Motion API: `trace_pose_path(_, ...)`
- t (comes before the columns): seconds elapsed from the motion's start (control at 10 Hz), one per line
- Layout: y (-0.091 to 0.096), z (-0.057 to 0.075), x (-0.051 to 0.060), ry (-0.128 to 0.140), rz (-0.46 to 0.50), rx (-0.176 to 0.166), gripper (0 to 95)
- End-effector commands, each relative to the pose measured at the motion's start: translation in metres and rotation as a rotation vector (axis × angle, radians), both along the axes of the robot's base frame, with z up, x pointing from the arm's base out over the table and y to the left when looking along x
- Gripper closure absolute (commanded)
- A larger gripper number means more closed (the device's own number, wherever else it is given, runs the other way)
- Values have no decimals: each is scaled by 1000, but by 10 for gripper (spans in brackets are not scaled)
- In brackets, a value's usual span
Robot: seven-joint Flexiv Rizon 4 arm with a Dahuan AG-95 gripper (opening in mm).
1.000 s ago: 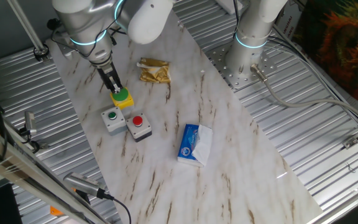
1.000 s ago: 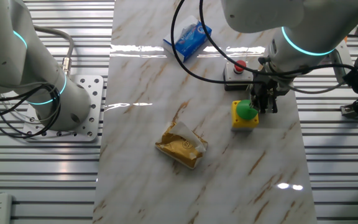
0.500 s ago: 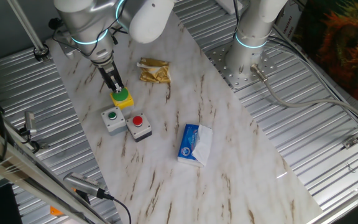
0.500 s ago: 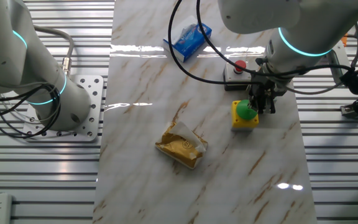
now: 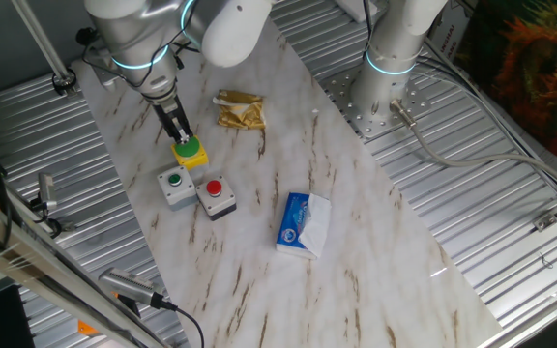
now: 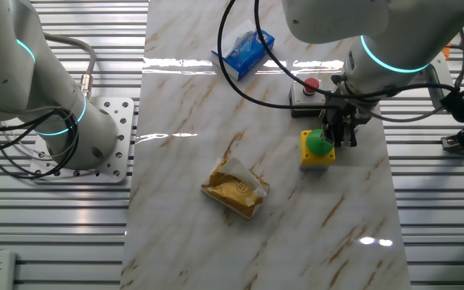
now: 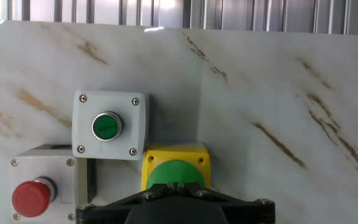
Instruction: Press three buttons from left to right in sequence
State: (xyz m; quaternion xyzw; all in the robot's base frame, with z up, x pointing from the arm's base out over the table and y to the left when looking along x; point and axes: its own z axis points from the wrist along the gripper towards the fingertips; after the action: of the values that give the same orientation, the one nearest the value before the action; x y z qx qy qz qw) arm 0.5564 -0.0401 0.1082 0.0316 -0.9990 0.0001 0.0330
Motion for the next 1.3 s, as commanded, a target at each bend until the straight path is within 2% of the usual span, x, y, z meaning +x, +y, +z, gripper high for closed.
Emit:
trace_pose_path(0.1,0,0,0,2,3,1,950)
trace_pose_path(1.0,-1,-5,1,2,22,8,950)
trace_pose_path(1.3,-2,-7,-3,4,35,13,950)
